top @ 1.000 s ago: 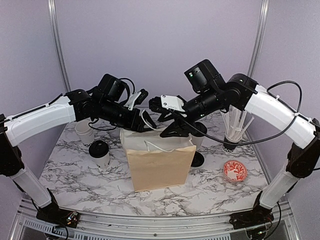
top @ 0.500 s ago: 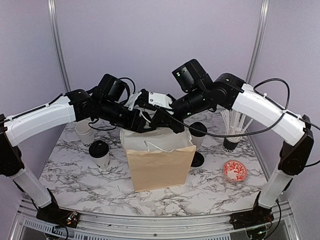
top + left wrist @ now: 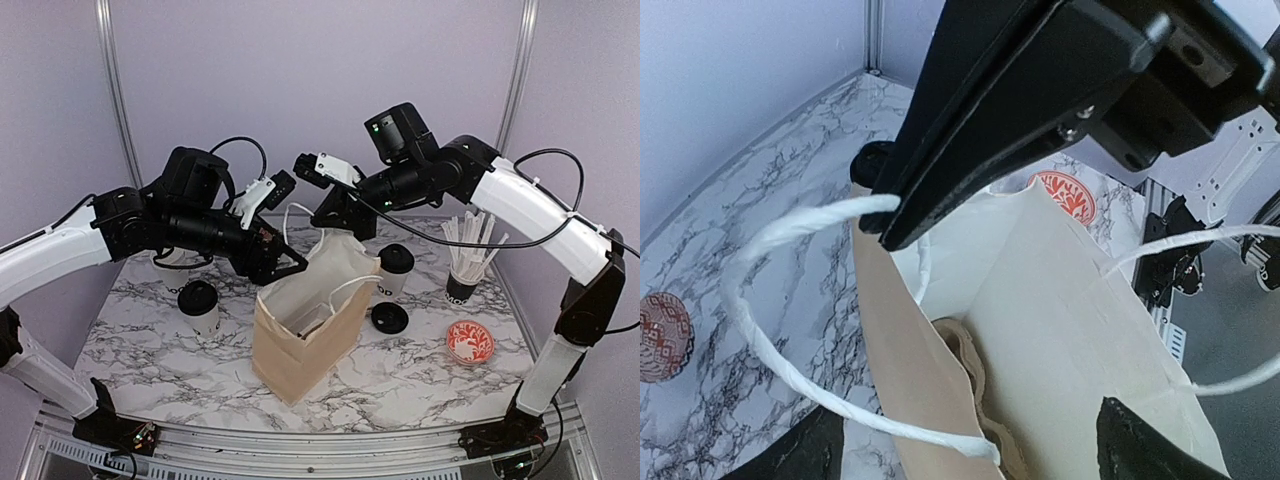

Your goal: Pack the takeout coffee

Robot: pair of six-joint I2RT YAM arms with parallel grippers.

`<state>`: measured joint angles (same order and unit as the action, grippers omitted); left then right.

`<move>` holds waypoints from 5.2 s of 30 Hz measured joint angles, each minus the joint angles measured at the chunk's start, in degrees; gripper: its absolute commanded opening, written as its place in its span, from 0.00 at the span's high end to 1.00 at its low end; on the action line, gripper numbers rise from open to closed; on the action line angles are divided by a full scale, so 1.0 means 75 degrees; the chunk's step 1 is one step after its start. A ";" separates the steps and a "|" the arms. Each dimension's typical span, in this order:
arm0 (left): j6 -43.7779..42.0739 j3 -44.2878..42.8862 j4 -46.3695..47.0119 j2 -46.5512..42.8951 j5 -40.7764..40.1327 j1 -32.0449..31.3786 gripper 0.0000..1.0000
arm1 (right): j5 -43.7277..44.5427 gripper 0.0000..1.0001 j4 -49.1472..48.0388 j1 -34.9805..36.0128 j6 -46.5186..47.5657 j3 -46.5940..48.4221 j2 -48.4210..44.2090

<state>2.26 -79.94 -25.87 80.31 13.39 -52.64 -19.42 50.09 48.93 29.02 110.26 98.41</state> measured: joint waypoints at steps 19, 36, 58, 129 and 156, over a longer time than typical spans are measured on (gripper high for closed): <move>-0.0023 -0.0428 0.0609 0.0259 -0.1454 0.0152 0.46 | 0.0003 1.00 -0.0058 -0.0006 -0.0044 0.0082 0.0117; -0.0941 -0.1469 0.0431 0.1011 -0.0871 0.0731 1.00 | 0.0087 0.67 -0.0038 -0.0044 -0.0067 0.0481 0.0353; -0.0530 -0.0312 0.0338 0.0131 0.0545 -0.2226 1.00 | -0.0892 0.47 -0.0574 -0.2742 0.0335 -0.2165 -0.2396; -0.0557 -0.4252 -0.1046 0.1545 -0.0982 0.0699 1.00 | -0.0947 1.00 -0.0061 0.0880 0.1166 0.1405 -0.0539; -0.1026 -0.2098 -0.1536 -0.0207 -0.1498 0.0705 0.01 | -0.1684 0.01 0.0329 -0.0026 0.1915 -0.0906 -0.2078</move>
<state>-5.43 -95.68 -37.39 78.76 2.15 -47.35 -32.05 52.56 48.73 43.38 103.46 82.83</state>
